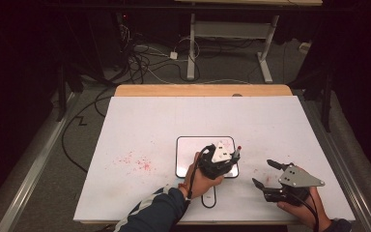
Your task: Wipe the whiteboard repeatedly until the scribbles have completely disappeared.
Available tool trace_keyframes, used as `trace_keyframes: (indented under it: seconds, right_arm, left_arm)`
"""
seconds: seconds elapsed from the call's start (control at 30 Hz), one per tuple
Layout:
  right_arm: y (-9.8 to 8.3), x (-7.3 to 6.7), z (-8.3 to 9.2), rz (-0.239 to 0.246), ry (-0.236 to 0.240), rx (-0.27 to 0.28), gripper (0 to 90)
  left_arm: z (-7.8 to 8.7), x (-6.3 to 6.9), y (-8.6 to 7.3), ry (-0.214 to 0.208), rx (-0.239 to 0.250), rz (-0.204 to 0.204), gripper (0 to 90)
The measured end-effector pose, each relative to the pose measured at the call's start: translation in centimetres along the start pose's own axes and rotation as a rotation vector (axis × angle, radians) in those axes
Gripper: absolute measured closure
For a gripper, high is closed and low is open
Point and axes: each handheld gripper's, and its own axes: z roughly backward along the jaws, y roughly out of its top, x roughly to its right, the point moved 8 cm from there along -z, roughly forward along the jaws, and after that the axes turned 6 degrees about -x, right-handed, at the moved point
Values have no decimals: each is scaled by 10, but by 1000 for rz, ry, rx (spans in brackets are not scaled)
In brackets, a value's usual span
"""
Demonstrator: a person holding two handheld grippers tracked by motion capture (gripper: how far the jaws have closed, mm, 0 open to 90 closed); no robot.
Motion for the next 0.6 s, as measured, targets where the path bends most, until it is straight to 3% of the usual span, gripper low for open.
trace_keyframes:
  seconds: [0.1, 0.2, 0.5, 0.6]
  right_arm:
    - [-1, 1, 0, 2, -4, -2, 234]
    - [-1, 0, 0, 2, -2, -5, 234]
    - [1, -2, -1, 9, 8, -7, 235]
    - [1, -3, -2, 13, 10, -7, 236]
  left_arm:
    - [6, -16, 7, 17, 16, 44, 785]
    - [10, -21, 8, 13, 21, 66, 785]
    - [11, 17, -12, -64, -18, -14, 785]
    - [7, 18, -13, -56, -23, -37, 785]
